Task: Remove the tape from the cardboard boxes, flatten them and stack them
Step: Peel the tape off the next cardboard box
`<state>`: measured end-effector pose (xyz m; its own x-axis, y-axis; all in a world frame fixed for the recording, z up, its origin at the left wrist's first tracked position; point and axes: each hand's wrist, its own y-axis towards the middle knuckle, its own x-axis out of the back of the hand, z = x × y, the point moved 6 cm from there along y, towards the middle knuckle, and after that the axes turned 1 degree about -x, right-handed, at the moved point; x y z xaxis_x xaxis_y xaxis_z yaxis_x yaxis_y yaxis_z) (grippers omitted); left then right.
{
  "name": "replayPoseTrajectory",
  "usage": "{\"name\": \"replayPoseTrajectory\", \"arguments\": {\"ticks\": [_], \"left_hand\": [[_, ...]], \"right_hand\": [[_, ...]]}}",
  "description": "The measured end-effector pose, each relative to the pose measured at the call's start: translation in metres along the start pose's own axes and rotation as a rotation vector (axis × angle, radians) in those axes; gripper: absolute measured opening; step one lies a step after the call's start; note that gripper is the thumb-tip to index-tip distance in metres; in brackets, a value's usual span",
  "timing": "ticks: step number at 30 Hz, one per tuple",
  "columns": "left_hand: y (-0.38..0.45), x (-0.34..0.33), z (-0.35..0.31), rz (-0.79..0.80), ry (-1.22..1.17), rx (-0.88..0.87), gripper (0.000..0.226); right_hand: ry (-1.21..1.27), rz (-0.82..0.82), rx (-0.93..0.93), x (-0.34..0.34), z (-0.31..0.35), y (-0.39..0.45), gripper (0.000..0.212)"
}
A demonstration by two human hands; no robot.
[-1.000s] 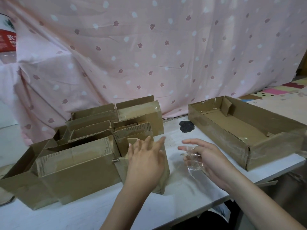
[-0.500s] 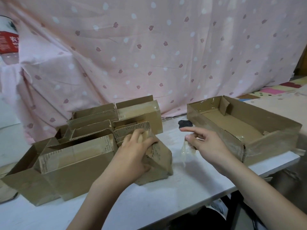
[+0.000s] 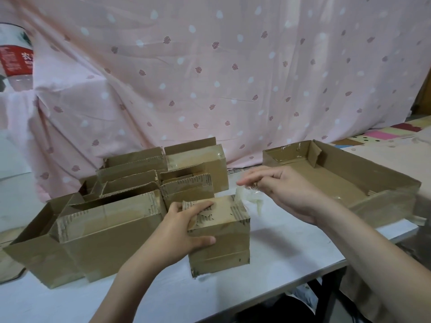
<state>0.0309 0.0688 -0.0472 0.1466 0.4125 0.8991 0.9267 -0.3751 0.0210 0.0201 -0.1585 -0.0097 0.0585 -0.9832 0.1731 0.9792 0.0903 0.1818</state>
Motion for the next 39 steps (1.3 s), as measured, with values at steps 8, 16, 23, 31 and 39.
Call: {"name": "replayPoseTrajectory", "arguments": {"ticks": [8, 16, 23, 31, 39], "left_hand": [[0.002, -0.004, -0.017, -0.035, 0.314, -0.119, 0.083], [0.0, -0.019, -0.028, -0.032, 0.371, -0.163, 0.081], [0.0, -0.024, -0.031, -0.096, 0.454, -0.147, 0.074], [0.007, -0.042, -0.048, -0.123, 0.489, -0.12, 0.09], [0.01, -0.049, -0.044, -0.106, 0.532, -0.085, 0.099]], "right_hand": [[-0.206, 0.089, 0.033, -0.01, 0.009, 0.002, 0.023], [-0.374, 0.014, 0.046, 0.006, 0.005, 0.01, 0.014], [-0.543, -0.046, -0.021, 0.02, -0.007, 0.013, 0.026], [-0.595, -0.047, 0.039, 0.019, -0.014, 0.01, 0.02], [-0.497, 0.041, -0.102, 0.004, -0.026, 0.0, 0.019]]}}
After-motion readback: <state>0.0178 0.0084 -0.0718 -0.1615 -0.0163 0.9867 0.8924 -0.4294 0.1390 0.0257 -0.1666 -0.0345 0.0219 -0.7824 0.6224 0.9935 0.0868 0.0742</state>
